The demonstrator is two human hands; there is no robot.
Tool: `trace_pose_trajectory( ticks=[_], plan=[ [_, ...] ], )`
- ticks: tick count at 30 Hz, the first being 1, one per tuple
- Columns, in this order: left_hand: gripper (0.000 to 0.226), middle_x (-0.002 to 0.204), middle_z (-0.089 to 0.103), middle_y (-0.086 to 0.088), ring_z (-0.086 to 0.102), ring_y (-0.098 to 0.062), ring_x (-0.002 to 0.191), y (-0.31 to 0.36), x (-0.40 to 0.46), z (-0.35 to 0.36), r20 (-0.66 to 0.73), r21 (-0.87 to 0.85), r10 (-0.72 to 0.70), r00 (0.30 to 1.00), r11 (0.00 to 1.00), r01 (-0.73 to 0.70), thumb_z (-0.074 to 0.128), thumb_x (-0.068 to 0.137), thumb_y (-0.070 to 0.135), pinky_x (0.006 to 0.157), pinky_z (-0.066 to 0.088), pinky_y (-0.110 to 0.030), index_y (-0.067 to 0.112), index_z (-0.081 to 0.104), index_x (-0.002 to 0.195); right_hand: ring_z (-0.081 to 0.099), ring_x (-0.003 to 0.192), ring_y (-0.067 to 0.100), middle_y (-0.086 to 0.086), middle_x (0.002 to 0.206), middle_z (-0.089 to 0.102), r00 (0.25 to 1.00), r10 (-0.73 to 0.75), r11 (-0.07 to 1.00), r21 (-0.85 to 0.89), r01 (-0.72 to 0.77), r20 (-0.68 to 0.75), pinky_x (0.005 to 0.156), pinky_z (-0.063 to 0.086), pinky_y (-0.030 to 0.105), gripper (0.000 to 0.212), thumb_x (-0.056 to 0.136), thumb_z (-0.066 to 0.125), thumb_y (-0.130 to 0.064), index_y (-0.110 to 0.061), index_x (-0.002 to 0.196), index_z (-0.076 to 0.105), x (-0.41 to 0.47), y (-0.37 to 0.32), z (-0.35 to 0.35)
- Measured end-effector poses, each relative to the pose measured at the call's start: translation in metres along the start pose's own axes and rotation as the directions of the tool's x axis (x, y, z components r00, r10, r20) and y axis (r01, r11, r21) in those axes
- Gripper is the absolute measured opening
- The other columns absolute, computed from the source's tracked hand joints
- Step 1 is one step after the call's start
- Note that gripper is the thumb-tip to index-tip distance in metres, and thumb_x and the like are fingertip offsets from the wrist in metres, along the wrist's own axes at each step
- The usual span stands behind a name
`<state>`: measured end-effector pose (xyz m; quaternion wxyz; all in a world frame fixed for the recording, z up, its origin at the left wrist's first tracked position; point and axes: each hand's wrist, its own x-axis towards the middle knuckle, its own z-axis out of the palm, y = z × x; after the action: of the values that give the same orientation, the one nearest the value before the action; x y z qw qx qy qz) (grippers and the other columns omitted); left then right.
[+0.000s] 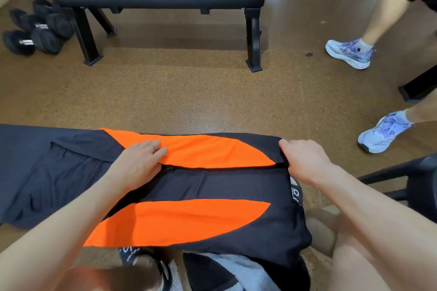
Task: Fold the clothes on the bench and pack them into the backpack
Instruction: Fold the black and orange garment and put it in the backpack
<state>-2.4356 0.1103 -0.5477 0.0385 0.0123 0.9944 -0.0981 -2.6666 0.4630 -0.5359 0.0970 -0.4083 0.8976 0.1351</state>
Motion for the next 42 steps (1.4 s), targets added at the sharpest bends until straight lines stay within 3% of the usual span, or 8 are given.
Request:
trace_pose_trajectory(
  ticks=[7, 13, 19, 22, 27, 34, 38, 42],
  plan=[
    [0.024, 0.089, 0.055, -0.007, 0.057, -0.03, 0.075, -0.009, -0.002, -0.006, -0.03, 0.044, 0.063, 0.998, 0.997, -0.062, 0.04, 0.082, 0.028, 0.064, 0.043, -0.039, 0.014, 0.056, 0.095, 0.065, 0.1, 0.029, 0.004, 0.105, 0.066, 1.0, -0.005, 1.0, 0.013, 0.005, -0.02, 0.069, 0.032, 0.033, 0.029, 0.085, 0.057, -0.009, -0.015, 0.106, 0.04, -0.002, 0.0, 0.0],
    [0.019, 0.093, 0.056, -0.007, 0.056, -0.029, 0.075, -0.008, -0.009, -0.001, 0.015, 0.065, 0.046, 0.999, 0.997, -0.047, 0.054, 0.08, 0.022, 0.062, 0.044, -0.039, 0.015, 0.056, 0.097, 0.064, 0.098, 0.034, 0.006, 0.091, 0.051, 0.995, 0.052, 0.986, 0.155, -0.064, 0.082, 0.065, 0.036, 0.036, 0.031, 0.085, 0.056, -0.005, -0.014, 0.098, 0.03, -0.009, -0.006, 0.007],
    [0.027, 0.093, 0.055, -0.008, 0.054, -0.03, 0.074, -0.001, -0.012, 0.003, 0.061, -0.002, -0.058, 0.996, 0.998, 0.058, 0.071, 0.077, 0.015, 0.059, 0.047, -0.04, 0.014, 0.056, 0.099, 0.062, 0.095, 0.035, 0.01, 0.101, 0.059, 0.967, 0.174, 0.939, 0.263, -0.221, 0.188, 0.068, 0.041, 0.037, 0.027, 0.088, 0.053, -0.008, -0.014, 0.102, 0.03, -0.007, 0.002, 0.016],
    [0.021, 0.097, 0.053, -0.007, 0.053, -0.029, 0.076, -0.001, -0.014, 0.002, 0.036, 0.005, -0.041, 0.999, 0.999, 0.041, 0.052, 0.084, 0.026, 0.06, 0.046, -0.039, 0.016, 0.055, 0.102, 0.062, 0.096, 0.034, 0.006, 0.095, 0.053, 0.958, 0.212, 0.927, 0.269, -0.26, 0.195, 0.068, 0.042, 0.037, 0.024, 0.091, 0.053, -0.012, -0.013, 0.102, 0.032, -0.005, 0.009, 0.012],
    [0.03, 0.108, 0.051, -0.005, 0.054, -0.028, 0.084, -0.003, -0.021, 0.008, 0.062, -0.042, -0.058, 0.996, 0.997, 0.061, 0.037, 0.09, 0.035, 0.063, 0.05, -0.041, 0.018, 0.054, 0.108, 0.06, 0.095, 0.029, 0.003, 0.106, 0.058, 0.876, 0.1, 0.936, 0.253, -0.243, 0.473, 0.079, 0.053, 0.037, 0.024, 0.086, 0.056, -0.016, -0.015, 0.106, 0.042, -0.009, 0.011, 0.017],
    [0.036, 0.12, 0.055, -0.013, 0.059, -0.034, 0.096, -0.001, -0.03, 0.012, -0.003, -0.156, -0.189, 0.982, 0.97, 0.187, 0.068, 0.087, 0.022, 0.078, 0.054, -0.043, 0.014, 0.058, 0.121, 0.053, 0.098, 0.029, 0.004, 0.105, 0.047, 0.994, 0.048, 0.964, 0.264, -0.019, -0.103, 0.065, 0.035, 0.033, 0.025, 0.086, 0.056, -0.007, -0.016, 0.104, 0.042, -0.006, -0.02, -0.007],
    [0.049, 0.139, 0.051, -0.014, 0.054, -0.033, 0.123, 0.002, -0.042, 0.013, 0.03, -0.279, -0.234, 0.972, 0.932, 0.233, 0.068, 0.091, 0.026, 0.102, 0.048, -0.041, 0.018, 0.053, 0.137, 0.051, 0.092, 0.022, -0.006, 0.091, 0.041, 0.998, -0.065, 0.965, 0.256, 0.056, 0.027, 0.063, 0.037, 0.032, 0.021, 0.086, 0.048, -0.01, -0.023, 0.094, 0.034, -0.004, -0.035, 0.002],
    [0.058, 0.155, 0.036, -0.003, 0.032, -0.023, 0.143, -0.008, -0.063, 0.006, 0.034, -0.523, -0.468, 0.883, 0.745, 0.415, 0.061, 0.097, 0.034, 0.117, 0.032, -0.037, 0.027, 0.038, 0.151, 0.046, 0.079, 0.021, -0.005, 0.084, 0.041, 0.999, -0.046, 0.987, 0.152, 0.045, 0.005, 0.061, 0.034, 0.031, 0.015, 0.088, 0.047, -0.009, -0.02, 0.087, 0.036, -0.002, -0.036, -0.004]
  ],
)
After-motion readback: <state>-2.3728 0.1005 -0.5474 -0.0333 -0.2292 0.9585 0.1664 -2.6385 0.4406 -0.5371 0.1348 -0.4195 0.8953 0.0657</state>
